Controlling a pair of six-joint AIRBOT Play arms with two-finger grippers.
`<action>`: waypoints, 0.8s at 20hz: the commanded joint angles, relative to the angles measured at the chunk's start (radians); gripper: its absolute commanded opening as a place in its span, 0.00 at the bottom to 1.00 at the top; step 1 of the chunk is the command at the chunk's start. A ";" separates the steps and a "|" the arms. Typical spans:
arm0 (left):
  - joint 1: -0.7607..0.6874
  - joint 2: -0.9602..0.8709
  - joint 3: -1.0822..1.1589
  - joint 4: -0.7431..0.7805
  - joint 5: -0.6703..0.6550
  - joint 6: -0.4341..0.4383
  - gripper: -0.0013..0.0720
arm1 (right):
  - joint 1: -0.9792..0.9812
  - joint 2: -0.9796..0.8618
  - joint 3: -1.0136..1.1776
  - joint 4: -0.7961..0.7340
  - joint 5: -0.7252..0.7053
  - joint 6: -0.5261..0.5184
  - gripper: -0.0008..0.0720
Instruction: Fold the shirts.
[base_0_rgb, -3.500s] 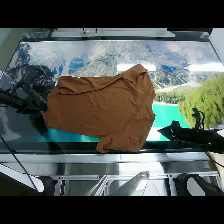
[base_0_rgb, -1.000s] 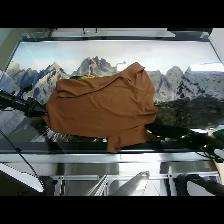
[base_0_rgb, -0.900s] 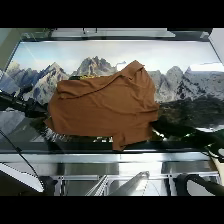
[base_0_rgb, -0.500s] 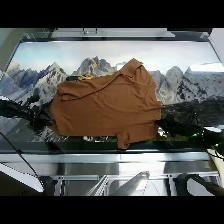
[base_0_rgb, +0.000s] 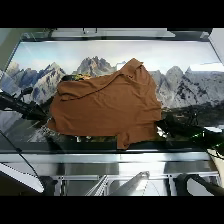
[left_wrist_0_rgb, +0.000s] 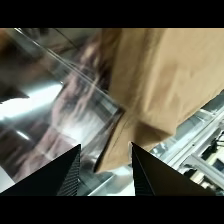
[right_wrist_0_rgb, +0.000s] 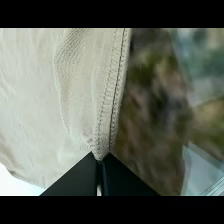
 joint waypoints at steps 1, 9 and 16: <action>-0.034 0.003 0.008 0.000 0.015 0.031 0.49 | 0.001 0.001 0.001 -0.001 0.004 -0.001 0.03; -0.037 0.011 -0.132 0.041 -0.062 0.027 0.49 | 0.001 0.001 0.001 0.003 0.004 -0.007 0.03; -0.040 0.013 -0.226 -0.048 0.008 0.043 0.39 | 0.001 0.001 0.002 0.003 0.027 -0.024 0.03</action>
